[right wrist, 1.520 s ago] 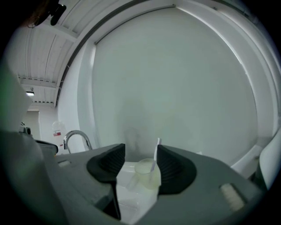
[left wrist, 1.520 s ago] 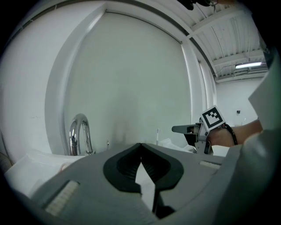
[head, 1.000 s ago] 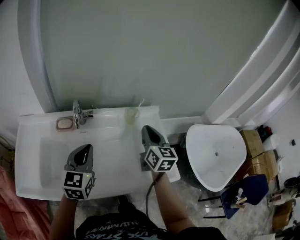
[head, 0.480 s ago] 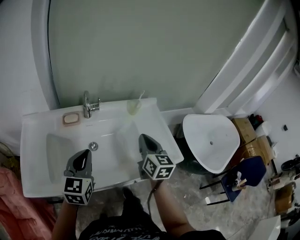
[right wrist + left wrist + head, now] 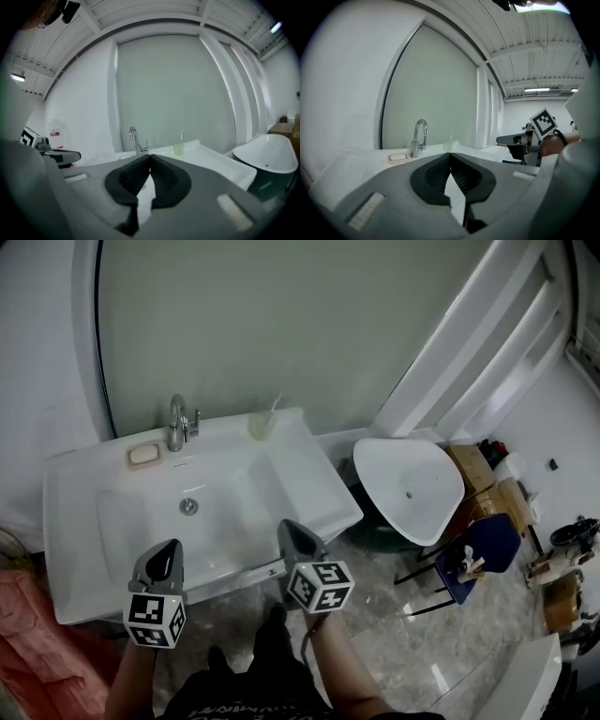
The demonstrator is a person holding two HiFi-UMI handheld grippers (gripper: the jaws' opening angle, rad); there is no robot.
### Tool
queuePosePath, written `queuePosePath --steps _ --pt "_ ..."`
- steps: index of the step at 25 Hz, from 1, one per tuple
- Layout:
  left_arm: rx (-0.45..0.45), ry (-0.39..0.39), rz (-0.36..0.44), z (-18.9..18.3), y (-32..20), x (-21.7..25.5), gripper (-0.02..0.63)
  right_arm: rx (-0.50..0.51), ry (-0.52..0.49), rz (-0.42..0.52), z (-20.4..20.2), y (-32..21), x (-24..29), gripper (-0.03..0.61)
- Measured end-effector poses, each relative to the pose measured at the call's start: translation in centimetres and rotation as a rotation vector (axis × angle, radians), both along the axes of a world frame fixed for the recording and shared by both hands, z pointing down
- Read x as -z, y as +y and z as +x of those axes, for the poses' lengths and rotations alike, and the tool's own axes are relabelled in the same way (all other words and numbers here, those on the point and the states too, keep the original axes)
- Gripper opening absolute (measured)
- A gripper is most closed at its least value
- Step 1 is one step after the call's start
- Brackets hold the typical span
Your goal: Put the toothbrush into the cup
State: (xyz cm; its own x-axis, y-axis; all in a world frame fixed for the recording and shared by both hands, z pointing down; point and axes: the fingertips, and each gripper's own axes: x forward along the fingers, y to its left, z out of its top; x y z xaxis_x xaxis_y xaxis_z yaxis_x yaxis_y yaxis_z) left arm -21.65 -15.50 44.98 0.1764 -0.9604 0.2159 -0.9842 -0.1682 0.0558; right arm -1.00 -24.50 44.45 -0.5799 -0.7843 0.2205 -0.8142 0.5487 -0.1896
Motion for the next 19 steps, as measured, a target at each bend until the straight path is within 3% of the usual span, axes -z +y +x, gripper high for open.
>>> queuePosePath --steps 6,11,19 --pt "-0.042 0.022 -0.012 1.9 1.3 -0.8 0.009 -0.019 0.049 0.003 1.6 4.4 -0.6 0.005" --pt "-0.060 0.024 -0.017 4.2 2.6 -1.0 0.009 -0.033 0.025 -0.005 3.6 6.2 -0.6 0.005" --pt "-0.052 0.013 -0.022 8.6 8.0 -1.0 0.009 0.036 0.020 0.015 6.7 11.7 0.0 0.005"
